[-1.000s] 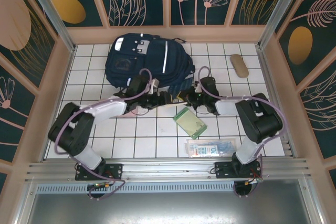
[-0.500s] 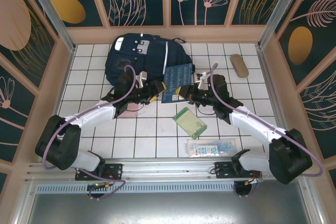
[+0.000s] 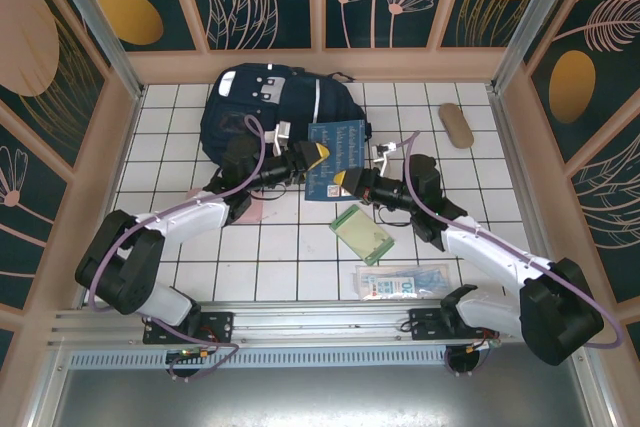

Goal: Pack the student bag

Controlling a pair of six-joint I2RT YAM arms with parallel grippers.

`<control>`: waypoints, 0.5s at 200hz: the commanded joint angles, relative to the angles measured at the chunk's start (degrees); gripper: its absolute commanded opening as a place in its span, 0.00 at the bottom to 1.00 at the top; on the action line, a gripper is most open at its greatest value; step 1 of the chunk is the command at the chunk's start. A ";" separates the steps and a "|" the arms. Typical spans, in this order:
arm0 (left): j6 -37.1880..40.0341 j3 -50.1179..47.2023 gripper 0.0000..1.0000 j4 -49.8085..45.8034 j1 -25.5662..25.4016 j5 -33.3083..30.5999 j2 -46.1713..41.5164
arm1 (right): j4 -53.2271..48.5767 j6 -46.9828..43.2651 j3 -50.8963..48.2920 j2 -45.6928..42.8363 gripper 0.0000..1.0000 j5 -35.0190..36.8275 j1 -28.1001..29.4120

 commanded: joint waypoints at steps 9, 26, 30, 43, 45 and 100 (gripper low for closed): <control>2.11 -0.04 0.30 2.92 -0.88 -0.79 -1.63 | 4.91 -0.50 -0.73 -0.78 0.00 -0.93 0.23; 6.28 0.83 0.15 -2.54 -0.88 -2.09 -3.31 | 2.87 -1.93 -0.74 -1.35 0.00 -0.04 0.14; 7.47 1.15 0.12 -3.81 -0.88 -2.50 -3.71 | 2.10 -2.35 -0.67 -1.56 0.00 0.35 0.06; 10.93 1.78 0.01 -7.88 -0.88 -3.82 -5.15 | 0.32 -3.18 -0.56 -2.13 0.09 1.16 -0.35; 11.27 1.90 0.00 -8.50 -0.88 -4.12 -5.29 | 0.33 -3.23 -0.62 -2.20 0.12 1.12 -0.42; 19.21 1.39 0.00 -12.13 -0.88 -1.77 -7.34 | 3.28 -4.30 -1.39 -5.13 0.57 -3.52 -4.96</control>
